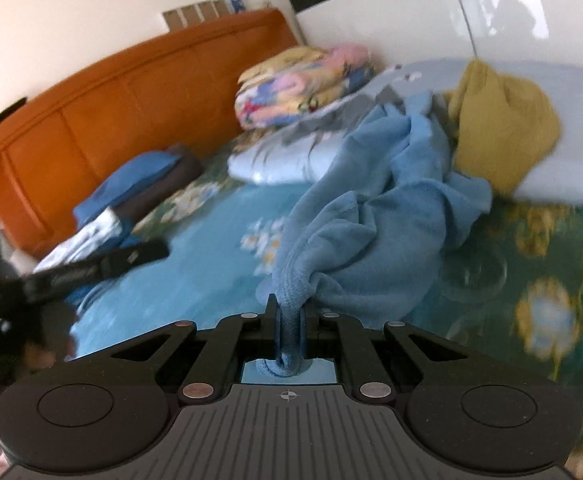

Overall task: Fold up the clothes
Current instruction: 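Pull the light blue cloth onto the blanket with the right gripper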

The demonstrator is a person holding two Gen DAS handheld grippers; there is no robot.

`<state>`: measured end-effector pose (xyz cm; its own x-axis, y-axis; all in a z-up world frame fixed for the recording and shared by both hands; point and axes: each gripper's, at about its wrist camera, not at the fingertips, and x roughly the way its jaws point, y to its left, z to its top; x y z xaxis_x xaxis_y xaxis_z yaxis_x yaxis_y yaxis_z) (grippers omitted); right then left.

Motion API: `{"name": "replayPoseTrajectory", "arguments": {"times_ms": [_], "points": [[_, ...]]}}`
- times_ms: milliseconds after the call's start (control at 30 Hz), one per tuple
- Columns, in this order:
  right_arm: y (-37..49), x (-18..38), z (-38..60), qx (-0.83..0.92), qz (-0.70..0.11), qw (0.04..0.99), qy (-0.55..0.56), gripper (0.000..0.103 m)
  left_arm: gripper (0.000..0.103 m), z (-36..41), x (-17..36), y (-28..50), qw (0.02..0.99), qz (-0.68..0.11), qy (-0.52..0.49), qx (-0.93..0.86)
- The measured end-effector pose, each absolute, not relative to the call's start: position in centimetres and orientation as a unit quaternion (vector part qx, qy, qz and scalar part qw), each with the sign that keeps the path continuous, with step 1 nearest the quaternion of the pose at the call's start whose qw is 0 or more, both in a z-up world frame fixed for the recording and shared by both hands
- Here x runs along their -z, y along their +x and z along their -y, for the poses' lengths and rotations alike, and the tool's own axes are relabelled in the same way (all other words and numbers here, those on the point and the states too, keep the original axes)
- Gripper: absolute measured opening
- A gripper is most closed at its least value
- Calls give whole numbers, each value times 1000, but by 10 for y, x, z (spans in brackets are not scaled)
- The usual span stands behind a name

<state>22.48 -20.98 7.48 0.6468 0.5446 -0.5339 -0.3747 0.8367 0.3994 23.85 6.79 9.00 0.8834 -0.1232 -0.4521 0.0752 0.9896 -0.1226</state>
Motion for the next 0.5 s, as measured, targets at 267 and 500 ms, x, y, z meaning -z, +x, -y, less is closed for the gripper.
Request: {"name": "replayPoseTrajectory", "arguments": {"times_ms": [267,500], "points": [[149,-52,199,-295,-386,865,122,7,102,-54,-86,195,967,-240,-59,60],[129,-31,190,-279,-412,860,110,7,102,-46,-81,169,965,-246,-55,74]]}}
